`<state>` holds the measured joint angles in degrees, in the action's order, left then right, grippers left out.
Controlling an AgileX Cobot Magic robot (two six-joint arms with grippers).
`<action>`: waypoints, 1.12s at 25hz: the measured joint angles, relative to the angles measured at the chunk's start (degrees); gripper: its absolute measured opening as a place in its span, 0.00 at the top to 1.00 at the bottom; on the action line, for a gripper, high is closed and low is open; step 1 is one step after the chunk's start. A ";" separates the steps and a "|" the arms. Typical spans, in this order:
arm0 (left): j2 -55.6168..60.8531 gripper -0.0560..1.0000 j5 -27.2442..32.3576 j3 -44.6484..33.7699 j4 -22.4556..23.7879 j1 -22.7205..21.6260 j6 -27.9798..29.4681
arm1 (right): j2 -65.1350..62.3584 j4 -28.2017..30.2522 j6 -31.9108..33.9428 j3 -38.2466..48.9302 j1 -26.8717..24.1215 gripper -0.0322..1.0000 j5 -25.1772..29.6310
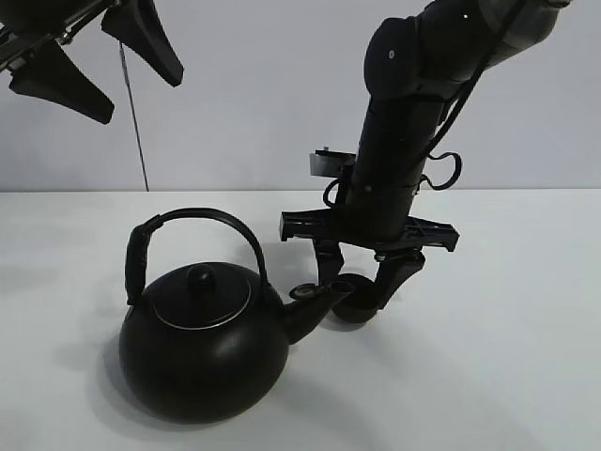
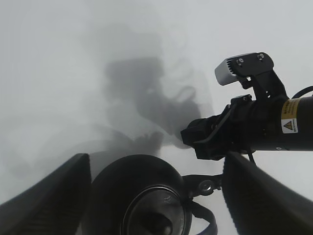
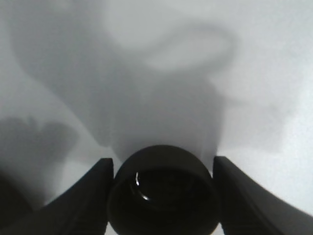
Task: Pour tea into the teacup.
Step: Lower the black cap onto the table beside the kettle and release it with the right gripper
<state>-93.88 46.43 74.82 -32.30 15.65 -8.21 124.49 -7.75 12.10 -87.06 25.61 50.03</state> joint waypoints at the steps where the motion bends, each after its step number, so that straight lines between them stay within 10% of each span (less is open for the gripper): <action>1: 0.00 0.44 0.00 0.00 0.00 0.00 0.00 | 0.00 0.00 0.00 0.00 0.00 0.58 0.00; 28: 0.00 0.44 -0.05 0.00 0.00 0.00 0.00 | 0.00 -0.15 0.00 0.00 0.00 0.58 -0.06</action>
<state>-93.88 46.37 74.82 -32.30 15.65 -8.21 124.49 -7.90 12.10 -87.06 25.61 49.97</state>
